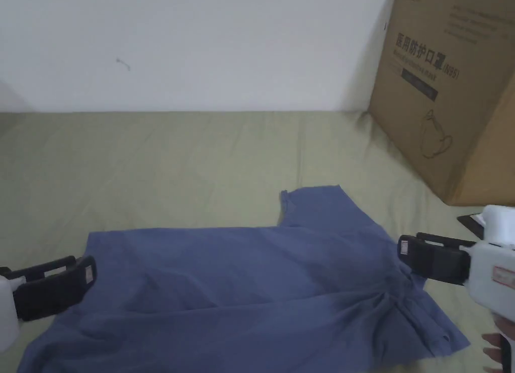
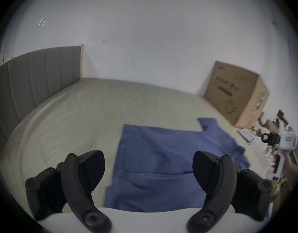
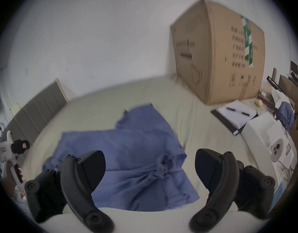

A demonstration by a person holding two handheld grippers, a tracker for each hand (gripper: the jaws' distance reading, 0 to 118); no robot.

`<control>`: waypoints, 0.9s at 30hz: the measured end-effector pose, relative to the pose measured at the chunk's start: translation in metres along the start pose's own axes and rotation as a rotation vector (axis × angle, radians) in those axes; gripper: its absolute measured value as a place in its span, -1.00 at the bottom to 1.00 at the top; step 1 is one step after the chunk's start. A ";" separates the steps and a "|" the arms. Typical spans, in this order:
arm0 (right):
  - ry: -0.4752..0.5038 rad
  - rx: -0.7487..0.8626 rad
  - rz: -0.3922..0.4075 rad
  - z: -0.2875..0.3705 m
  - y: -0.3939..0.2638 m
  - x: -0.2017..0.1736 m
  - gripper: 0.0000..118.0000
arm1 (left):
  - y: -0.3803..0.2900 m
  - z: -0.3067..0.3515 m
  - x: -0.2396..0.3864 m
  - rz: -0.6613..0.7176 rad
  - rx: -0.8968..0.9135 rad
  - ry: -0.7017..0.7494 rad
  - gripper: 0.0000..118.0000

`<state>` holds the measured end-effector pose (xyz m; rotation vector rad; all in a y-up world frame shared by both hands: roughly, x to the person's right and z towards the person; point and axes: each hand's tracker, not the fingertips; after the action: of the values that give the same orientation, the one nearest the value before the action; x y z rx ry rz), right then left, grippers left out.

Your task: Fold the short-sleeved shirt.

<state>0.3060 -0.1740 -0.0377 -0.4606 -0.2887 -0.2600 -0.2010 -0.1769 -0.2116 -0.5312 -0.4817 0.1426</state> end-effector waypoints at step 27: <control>0.160 0.168 0.102 0.144 -0.061 -0.078 -1.00 | -0.017 0.003 -0.037 -0.024 -0.568 0.182 -0.61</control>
<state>0.1843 -0.1449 0.0837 -0.2856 -0.1285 -0.1701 -0.2354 -0.1990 -0.2156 -1.0839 -0.3468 -0.0710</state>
